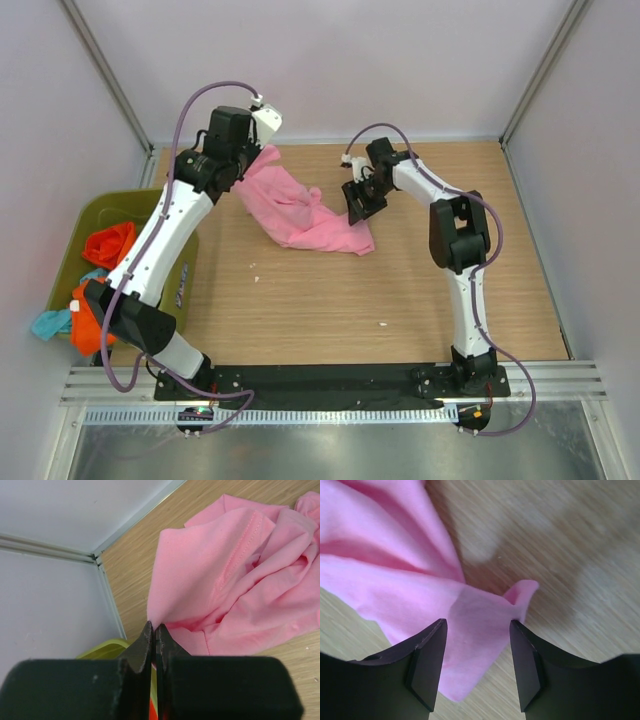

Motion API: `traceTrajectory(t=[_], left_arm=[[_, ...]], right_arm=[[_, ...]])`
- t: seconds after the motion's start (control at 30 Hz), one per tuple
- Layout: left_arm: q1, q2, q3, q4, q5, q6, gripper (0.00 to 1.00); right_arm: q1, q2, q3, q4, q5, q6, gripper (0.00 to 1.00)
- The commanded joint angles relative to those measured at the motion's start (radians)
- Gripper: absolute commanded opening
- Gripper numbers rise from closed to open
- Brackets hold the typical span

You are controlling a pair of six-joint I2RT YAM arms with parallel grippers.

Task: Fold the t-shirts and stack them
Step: Flatten the tshirt out

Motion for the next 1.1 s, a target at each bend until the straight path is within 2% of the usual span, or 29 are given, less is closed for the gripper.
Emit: traceTrajectory(t=[0.0, 0.17, 0.3, 0.4, 0.43, 0.47, 0.5, 0.53, 0.63, 0.83, 1.07], left_arm=[[0.011, -0.004, 0.014, 0.013, 0.0, -0.015, 0.0], [0.011, 0.013, 0.026, 0.009, 0.011, -0.034, 0.0], [0.011, 0.016, 0.036, 0.006, 0.011, -0.034, 0.0], [0.009, 0.013, 0.033, 0.006, 0.007, -0.032, 0.0], [0.011, 0.011, 0.031, 0.008, 0.007, -0.034, 0.0], [0.012, 0.011, 0.028, 0.009, 0.005, -0.034, 0.0], [0.014, 0.011, 0.028, 0.013, 0.005, -0.035, 0.0], [0.015, 0.013, 0.028, 0.017, 0.005, -0.034, 0.0], [0.021, 0.022, 0.043, 0.023, -0.001, -0.037, 0.0], [0.026, 0.054, 0.166, 0.057, -0.036, -0.006, 0.0], [0.021, 0.071, 0.327, 0.068, -0.02, 0.009, 0.0]], right_arm=[[-0.005, -0.081, 0.023, 0.057, 0.075, 0.001, 0.59], [-0.006, -0.046, 0.034, 0.054, 0.127, -0.01, 0.59], [-0.006, 0.021, 0.061, 0.036, 0.083, -0.005, 0.55], [-0.006, 0.019, 0.066, 0.025, 0.057, -0.028, 0.38], [-0.008, 0.003, 0.063, 0.019, 0.057, -0.034, 0.22], [-0.01, -0.003, 0.063, 0.013, 0.054, -0.039, 0.11], [-0.013, -0.014, 0.061, 0.01, 0.052, -0.044, 0.04], [-0.02, -0.038, 0.055, 0.007, 0.05, -0.05, 0.01], [-0.04, -0.092, 0.051, -0.01, 0.081, -0.062, 0.01], [-0.121, -0.389, 0.041, 0.016, 0.262, -0.122, 0.01], [-0.175, -0.813, -0.175, 0.238, 0.379, -0.228, 0.01]])
